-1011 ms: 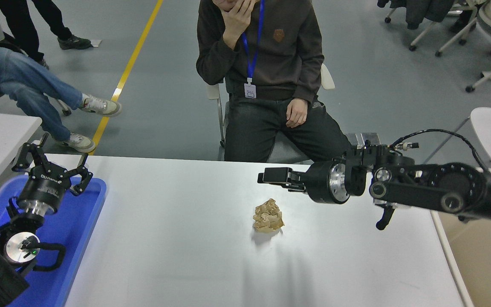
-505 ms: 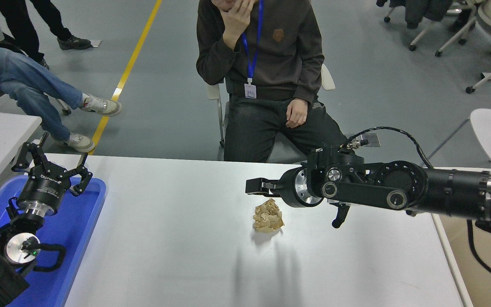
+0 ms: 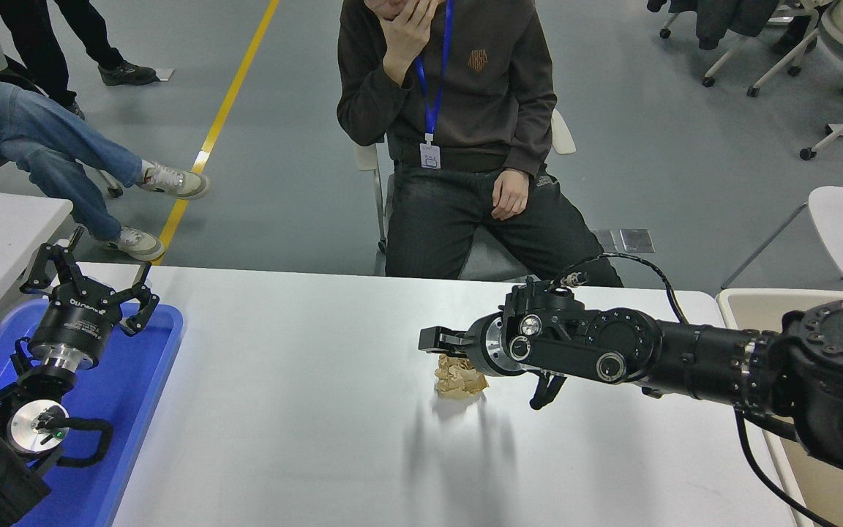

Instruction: Clean the table surface

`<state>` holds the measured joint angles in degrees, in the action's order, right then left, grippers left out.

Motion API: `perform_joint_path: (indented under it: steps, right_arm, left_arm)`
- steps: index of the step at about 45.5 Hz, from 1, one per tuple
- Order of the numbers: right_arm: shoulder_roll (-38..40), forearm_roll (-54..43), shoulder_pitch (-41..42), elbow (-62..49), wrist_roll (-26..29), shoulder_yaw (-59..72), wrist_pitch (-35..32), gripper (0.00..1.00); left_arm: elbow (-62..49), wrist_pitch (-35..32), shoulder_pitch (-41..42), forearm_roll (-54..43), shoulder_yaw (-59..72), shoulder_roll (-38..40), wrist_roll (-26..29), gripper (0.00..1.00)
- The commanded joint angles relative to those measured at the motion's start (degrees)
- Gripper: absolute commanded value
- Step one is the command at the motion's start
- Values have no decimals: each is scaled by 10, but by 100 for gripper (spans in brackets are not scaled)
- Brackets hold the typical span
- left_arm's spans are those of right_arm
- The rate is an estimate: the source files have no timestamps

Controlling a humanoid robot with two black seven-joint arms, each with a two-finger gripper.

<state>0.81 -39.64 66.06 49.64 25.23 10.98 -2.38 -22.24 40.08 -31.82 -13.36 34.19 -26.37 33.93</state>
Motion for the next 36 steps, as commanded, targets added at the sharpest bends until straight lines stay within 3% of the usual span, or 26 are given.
perform_joint_path:
  steps: [1, 36]
  right_arm:
    - [-8, 0, -23, -47, 0, 11, 5, 98]
    - [-8, -3, -35, -45, -26, -43, 2, 98]
  left_arm:
    - [0, 0, 0, 0, 0, 0, 0, 100]
    - [0, 0, 0, 0, 0, 0, 0, 100]
